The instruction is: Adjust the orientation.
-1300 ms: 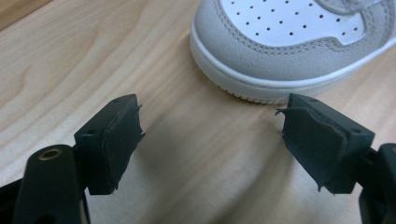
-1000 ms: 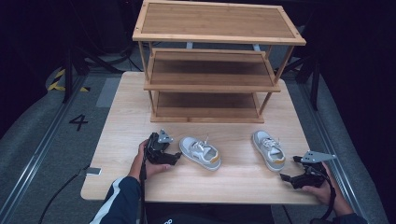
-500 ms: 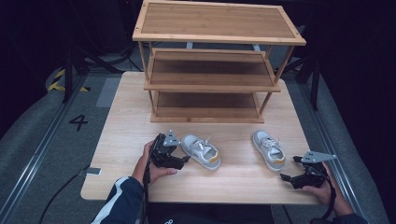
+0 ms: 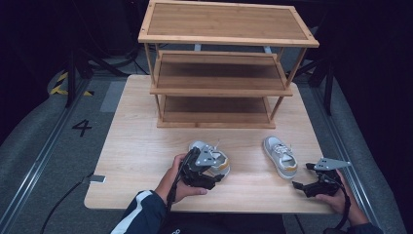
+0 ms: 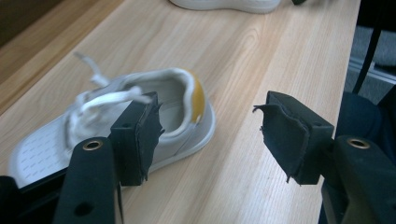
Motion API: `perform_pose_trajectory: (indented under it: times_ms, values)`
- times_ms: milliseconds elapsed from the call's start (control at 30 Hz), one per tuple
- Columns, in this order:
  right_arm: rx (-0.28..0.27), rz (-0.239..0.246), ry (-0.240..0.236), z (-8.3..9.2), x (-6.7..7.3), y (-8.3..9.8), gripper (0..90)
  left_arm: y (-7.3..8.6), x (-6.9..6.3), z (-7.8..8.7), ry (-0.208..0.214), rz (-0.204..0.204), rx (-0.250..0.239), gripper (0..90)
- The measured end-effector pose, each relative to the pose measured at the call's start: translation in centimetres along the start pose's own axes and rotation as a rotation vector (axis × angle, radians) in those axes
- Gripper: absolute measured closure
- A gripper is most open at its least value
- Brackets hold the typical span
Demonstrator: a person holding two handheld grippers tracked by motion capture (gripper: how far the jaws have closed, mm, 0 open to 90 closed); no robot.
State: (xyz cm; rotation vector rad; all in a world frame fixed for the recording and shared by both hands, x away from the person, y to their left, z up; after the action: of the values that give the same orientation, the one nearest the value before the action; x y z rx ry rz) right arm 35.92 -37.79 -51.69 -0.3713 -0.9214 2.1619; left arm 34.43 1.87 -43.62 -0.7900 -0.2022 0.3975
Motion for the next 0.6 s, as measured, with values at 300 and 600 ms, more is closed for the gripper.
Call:
perform_pose_trajectory:
  times_ms: [300,600]
  values:
    - [0.000,0.000,0.000,0.0,0.0,0.0,1.6,-0.2,0.6,-3.0,0.025,0.028,0.050,40.7]
    - [0.000,0.000,0.000,0.0,0.0,0.0,1.7,0.2,1.1,-5.2,0.068,0.004,0.101,55.4]
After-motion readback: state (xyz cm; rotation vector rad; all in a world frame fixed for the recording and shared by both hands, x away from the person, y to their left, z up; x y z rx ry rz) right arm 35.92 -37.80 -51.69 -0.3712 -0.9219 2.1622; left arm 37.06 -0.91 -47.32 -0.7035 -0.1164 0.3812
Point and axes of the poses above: each handheld gripper's, and its own axes: z roughly backward along the jaws, y roughly out of its underside, x roughly to its left, the point moved 4 cm from there along -z, roughly forward along the jaws, and after that the axes turned 1 degree about -z, right-handed, at the moved point
